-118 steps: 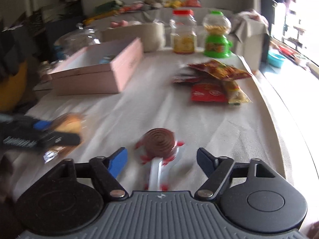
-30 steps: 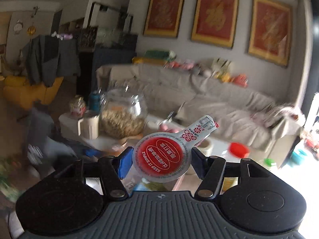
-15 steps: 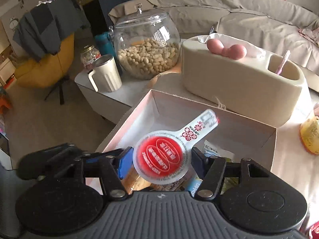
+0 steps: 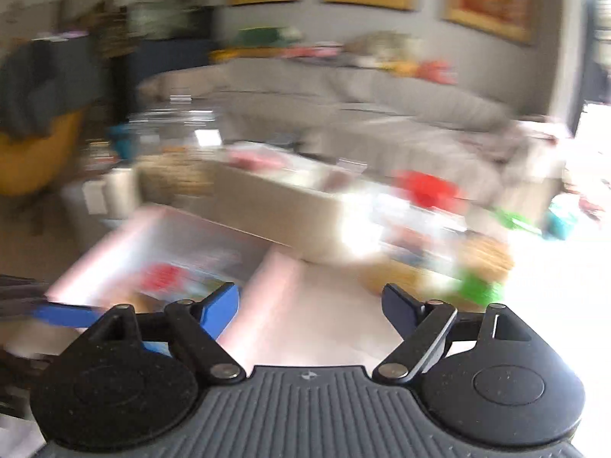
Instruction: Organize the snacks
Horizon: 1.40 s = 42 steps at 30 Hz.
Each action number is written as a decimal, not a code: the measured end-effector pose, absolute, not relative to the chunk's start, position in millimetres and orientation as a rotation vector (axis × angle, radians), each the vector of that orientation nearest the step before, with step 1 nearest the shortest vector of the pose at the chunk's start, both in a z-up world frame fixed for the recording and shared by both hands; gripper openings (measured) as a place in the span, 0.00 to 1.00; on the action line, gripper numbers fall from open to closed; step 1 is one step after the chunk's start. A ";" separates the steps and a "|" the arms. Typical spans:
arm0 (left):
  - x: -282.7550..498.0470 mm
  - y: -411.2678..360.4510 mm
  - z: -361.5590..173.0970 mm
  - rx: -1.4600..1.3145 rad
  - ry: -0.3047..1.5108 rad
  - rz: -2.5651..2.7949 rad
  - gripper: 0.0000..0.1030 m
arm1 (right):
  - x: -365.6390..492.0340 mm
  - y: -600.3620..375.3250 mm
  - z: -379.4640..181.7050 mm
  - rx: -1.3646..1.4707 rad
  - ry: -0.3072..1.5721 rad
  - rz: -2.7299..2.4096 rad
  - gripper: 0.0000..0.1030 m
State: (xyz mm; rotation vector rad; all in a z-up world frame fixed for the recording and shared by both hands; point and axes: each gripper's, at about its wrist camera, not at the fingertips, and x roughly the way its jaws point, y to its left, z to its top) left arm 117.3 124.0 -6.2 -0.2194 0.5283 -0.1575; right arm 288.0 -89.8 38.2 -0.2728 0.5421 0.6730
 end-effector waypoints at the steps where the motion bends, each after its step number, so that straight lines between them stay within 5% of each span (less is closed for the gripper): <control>1: 119.0 116.6 -8.0 -0.224 0.541 -0.183 0.59 | 291.6 -106.9 30.2 -0.260 0.552 0.614 0.84; 9: 133.9 55.2 -29.1 -0.238 0.652 -0.288 0.59 | 321.8 -187.9 -56.1 -0.154 0.736 0.401 0.85; 15: 135.4 42.2 -43.2 -0.266 0.718 -0.247 0.59 | 331.7 -193.0 -69.7 -0.067 0.732 0.472 0.89; 24: 139.7 40.4 -52.9 -0.336 0.756 -0.233 0.59 | 281.5 -192.9 -63.9 -0.066 0.762 0.641 0.45; 32: 141.4 29.7 -55.8 -0.363 0.763 -0.268 0.59 | 215.2 -220.1 -63.0 -0.054 0.801 0.755 0.29; 37: 144.0 22.3 -53.5 -0.343 0.755 -0.283 0.59 | 199.4 -232.7 -63.0 -0.016 0.818 0.745 0.30; 41: 147.8 22.7 -52.2 -0.337 0.737 -0.238 0.59 | 225.4 -244.7 -39.6 0.101 0.731 0.653 0.63; 42: 146.6 22.8 -51.6 -0.327 0.735 -0.225 0.59 | 236.3 -243.9 -35.2 0.118 0.718 0.615 0.64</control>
